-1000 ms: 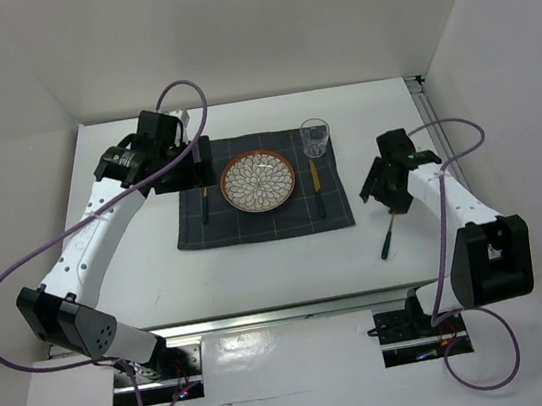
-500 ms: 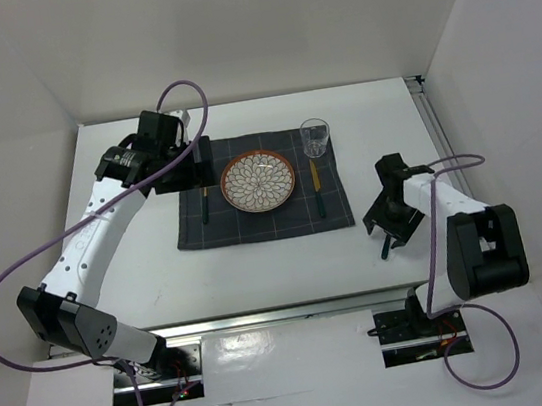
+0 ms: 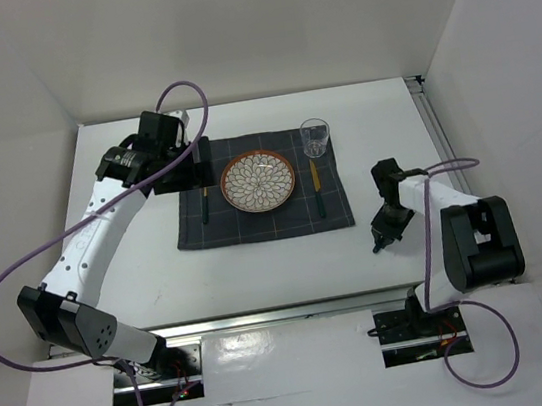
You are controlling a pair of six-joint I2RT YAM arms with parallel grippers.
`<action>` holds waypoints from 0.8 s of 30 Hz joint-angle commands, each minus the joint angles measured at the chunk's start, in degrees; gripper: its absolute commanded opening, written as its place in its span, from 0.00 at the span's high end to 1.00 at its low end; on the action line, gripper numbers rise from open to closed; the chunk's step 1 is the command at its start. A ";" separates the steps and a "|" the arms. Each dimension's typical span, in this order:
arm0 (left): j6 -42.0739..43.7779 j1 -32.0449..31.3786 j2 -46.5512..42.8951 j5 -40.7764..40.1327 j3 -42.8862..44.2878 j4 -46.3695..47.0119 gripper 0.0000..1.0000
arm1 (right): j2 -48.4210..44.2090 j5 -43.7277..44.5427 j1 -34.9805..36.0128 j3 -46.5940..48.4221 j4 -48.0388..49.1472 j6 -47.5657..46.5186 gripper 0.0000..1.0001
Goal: Set the dinner table for one person
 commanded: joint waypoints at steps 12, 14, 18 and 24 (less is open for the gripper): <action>-2.24 -0.11 -1.32 -4.06 1.79 -0.60 0.01 | 9.58 -3.26 9.09 24.64 7.61 -23.44 0.89; -2.24 -0.11 -1.32 -4.06 1.79 -0.60 0.01 | 13.47 -4.26 9.78 28.93 7.10 -24.25 0.88; -2.24 -0.11 -2.55 -4.06 0.21 -1.13 0.01 | 20.24 -4.26 11.90 32.91 7.71 -27.22 0.88; -1.71 0.42 -3.69 -4.58 -0.32 -1.13 0.01 | 25.44 -3.73 14.10 33.71 8.94 -26.46 0.82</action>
